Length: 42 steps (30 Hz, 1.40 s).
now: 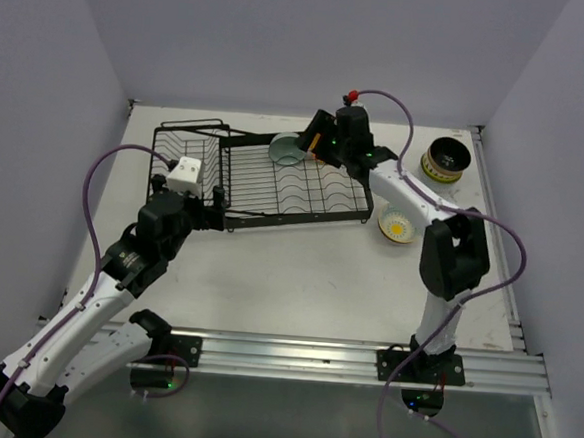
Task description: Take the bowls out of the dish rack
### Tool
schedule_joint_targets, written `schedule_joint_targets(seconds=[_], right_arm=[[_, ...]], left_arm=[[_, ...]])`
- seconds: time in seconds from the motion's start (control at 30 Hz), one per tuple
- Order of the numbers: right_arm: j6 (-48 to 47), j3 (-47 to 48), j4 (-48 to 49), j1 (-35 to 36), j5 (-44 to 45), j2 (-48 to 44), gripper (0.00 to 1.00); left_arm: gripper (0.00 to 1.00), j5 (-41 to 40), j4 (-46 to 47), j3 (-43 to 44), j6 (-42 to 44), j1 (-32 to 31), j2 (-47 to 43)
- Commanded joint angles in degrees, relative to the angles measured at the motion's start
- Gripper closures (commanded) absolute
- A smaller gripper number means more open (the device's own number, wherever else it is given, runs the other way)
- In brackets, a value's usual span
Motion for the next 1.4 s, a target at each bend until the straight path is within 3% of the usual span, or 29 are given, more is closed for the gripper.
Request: schedule_joint_targets(seconds=[0.0,0.13,0.33,0.87,1.07,1.17,1.23,1.3,1.37], right_arm=[[5.99,8.06,5.74,3.13,5.99,6.75,0.24],[8.53,16.24,3.20,5.42,13.01,13.61,0.22],[14.68,19.85,3.28,7.01,21.63,19.68,0.22],[25.23,31.54,2.66,7.80,29.29,32.78,0.28],[25.85,33.75,4.33,8.50,30.53,35.15,0.45],[25.59,33.66,5.47,8.68,30.35,35.42,0.64],[25.68,33.05,6.00,8.77,29.82,35.25,0.84],[25.68,32.17,7.40,8.94,29.30,34.63,0.93],[25.33,30.94,7.58,9.12,29.21,33.67,0.96]], left_arm=[[0.00,-1.10,1.45,0.00,0.28,-0.26,-0.05],[0.00,-0.58,1.63,0.00,0.28,-0.34,0.04],[0.00,0.30,1.71,0.00,0.19,-0.34,0.31],[0.00,1.45,2.07,-0.18,0.28,-1.22,0.22],[0.00,0.65,1.98,-0.18,0.37,-2.10,0.04],[0.00,0.56,2.07,-0.18,0.37,-2.36,-0.13],[0.00,0.56,1.98,-0.18,0.37,-2.28,-0.31],[0.00,0.48,2.07,-0.18,0.28,-2.28,-0.22],[0.00,0.39,1.98,-0.09,0.37,-2.28,-0.31]])
